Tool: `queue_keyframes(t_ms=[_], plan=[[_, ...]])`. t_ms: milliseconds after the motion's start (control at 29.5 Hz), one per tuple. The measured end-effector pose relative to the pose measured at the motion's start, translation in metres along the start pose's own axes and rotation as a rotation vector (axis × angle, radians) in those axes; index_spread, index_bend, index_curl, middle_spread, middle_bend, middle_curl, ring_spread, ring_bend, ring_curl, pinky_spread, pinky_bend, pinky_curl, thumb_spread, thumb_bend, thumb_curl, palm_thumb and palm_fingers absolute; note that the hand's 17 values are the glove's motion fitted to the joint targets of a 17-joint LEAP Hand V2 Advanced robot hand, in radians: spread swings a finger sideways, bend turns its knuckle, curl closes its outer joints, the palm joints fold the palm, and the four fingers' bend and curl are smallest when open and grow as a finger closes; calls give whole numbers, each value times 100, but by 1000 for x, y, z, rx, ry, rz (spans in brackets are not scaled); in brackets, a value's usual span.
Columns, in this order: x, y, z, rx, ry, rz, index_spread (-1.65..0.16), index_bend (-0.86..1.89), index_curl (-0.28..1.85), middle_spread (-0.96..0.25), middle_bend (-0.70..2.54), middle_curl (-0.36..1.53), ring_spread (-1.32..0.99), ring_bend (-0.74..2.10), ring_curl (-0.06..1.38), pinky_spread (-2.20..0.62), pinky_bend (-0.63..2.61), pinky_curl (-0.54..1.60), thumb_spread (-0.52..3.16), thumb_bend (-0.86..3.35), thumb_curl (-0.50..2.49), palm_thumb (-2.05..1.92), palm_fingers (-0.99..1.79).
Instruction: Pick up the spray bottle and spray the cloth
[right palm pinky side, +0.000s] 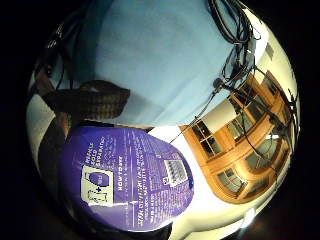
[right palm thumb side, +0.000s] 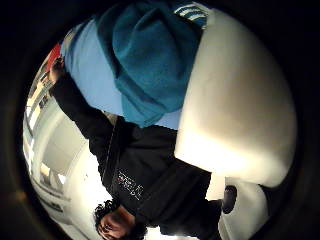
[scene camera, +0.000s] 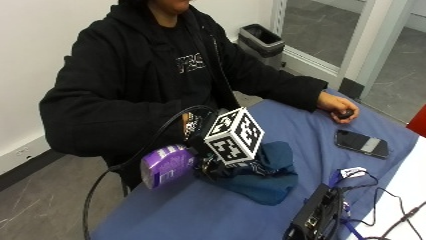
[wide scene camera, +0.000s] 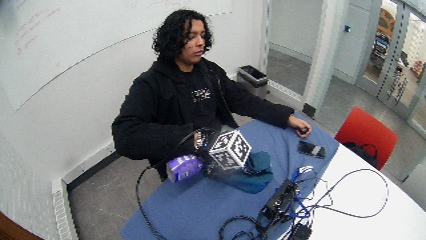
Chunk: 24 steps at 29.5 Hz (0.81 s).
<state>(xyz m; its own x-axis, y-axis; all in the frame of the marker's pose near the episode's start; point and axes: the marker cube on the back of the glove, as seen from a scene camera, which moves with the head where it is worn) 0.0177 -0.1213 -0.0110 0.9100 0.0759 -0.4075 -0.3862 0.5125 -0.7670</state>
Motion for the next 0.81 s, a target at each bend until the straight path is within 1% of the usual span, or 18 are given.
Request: queue_keyframes(t_ms=[305,474,644,813], plan=[[-6,8,10,51,-49,-72,-20,15,54,-10,57,55,-18,60,48,-22,51,42,52,-3,72,101,124],[-17,3,-13,115,-103,-97,-20,15,54,-10,57,55,-18,60,48,-22,51,42,52,-3,72,101,124],[-14,26,7,96,-54,-126,-20,15,54,-10,57,55,-18,60,48,-22,51,42,53,-3,72,101,124],[-24,30,-6,146,-85,-157,-20,15,53,-10,57,55,-18,60,48,-22,51,42,53,-3,72,101,124]])
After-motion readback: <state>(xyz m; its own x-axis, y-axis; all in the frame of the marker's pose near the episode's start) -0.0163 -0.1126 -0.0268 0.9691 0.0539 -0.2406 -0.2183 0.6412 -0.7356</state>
